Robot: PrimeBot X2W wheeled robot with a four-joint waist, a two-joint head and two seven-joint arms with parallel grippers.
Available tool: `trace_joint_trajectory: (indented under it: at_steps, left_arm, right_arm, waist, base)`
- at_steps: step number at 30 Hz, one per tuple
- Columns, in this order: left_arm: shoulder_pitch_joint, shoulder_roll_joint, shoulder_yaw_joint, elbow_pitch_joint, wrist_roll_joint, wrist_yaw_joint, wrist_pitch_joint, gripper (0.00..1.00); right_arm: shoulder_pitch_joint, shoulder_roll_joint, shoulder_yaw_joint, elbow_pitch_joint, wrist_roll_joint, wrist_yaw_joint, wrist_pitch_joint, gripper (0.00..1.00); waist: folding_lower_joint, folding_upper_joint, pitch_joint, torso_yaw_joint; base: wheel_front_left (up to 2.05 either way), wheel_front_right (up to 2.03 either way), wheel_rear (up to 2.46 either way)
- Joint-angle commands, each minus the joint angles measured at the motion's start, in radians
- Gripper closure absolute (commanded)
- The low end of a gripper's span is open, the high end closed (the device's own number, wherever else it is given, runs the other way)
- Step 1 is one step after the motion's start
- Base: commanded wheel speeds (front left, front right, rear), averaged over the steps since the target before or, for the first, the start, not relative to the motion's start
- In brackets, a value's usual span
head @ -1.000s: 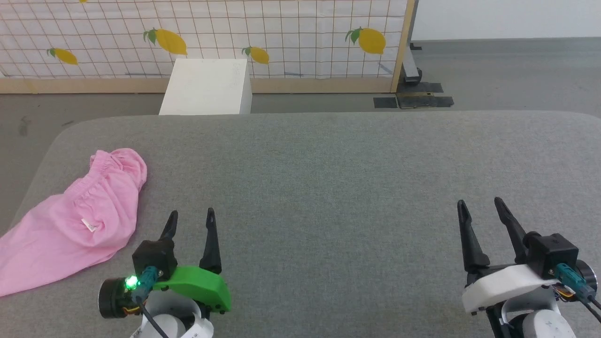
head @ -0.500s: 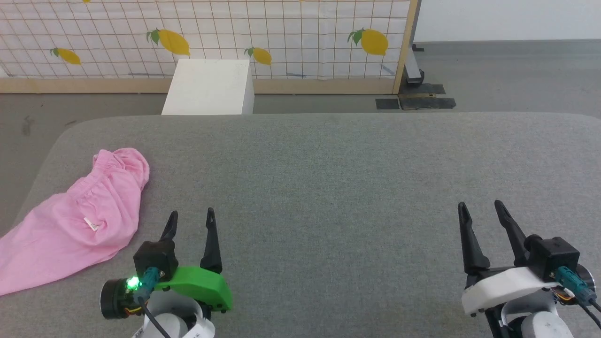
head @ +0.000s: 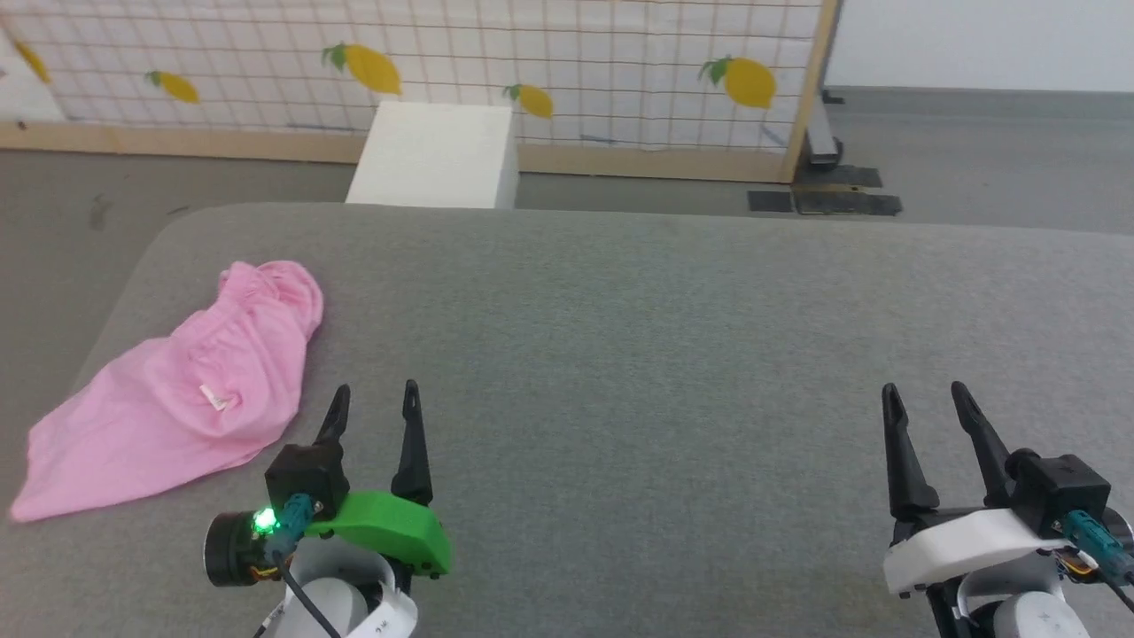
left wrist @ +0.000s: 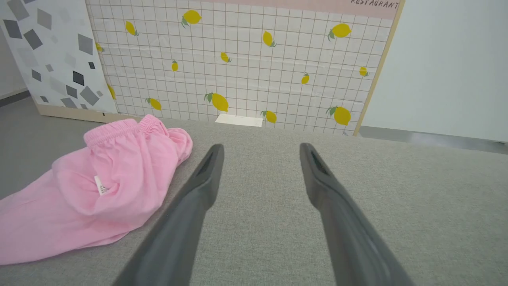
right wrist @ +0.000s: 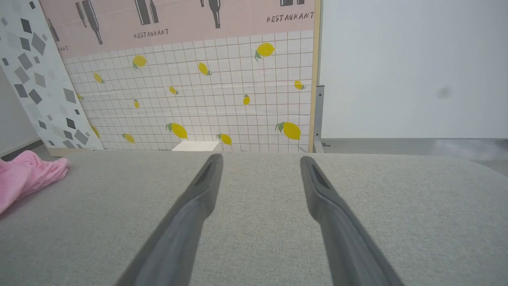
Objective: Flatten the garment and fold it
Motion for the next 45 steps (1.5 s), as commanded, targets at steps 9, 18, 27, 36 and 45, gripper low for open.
trace_joint_trajectory:
  at_steps: [9, 18, 27, 36, 45]
  left_arm:
    - [-0.014, 0.006, 0.008, 0.033, -0.016, 0.013, -0.030, 0.00]
    - [-0.003, 0.016, 0.021, 0.044, -0.012, 0.018, -0.037, 0.00]
    - [0.017, 0.022, 0.037, 0.031, -0.010, 0.023, -0.037, 0.00]
    - [0.021, 0.016, 0.039, 0.026, -0.012, 0.027, -0.037, 0.00]
    - [0.008, 0.010, 0.045, 0.022, -0.025, 0.030, -0.037, 0.00]
  right_arm:
    - [0.004, 0.003, 0.007, 0.017, -0.013, -0.001, -0.028, 0.00]
    - [-0.005, 0.003, 0.041, 0.020, -0.030, -0.001, -0.035, 0.00]
    - [-0.009, 0.003, 0.088, 0.004, -0.037, -0.001, -0.031, 0.00]
    - [-0.010, 0.003, 0.089, -0.011, -0.033, -0.001, -0.024, 0.00]
    - [-0.011, 0.003, 0.075, -0.024, -0.038, -0.001, -0.017, 0.00]
  waist:
    - [0.0000, -0.0001, -0.010, 0.303]
    - [0.0000, -0.0001, -0.026, 0.504]
    - [0.0000, -0.0001, -0.032, 0.619]
    - [0.0000, -0.0001, -0.016, 0.618]
    - [0.0000, -0.0001, 0.010, 0.599]
  base:
    - [0.00, 0.00, 0.00]
    - [0.00, 0.00, 0.00]
    - [-0.02, -0.02, -0.02]
    - [-0.06, -0.06, -0.06]
    - [0.00, 0.00, 0.00]
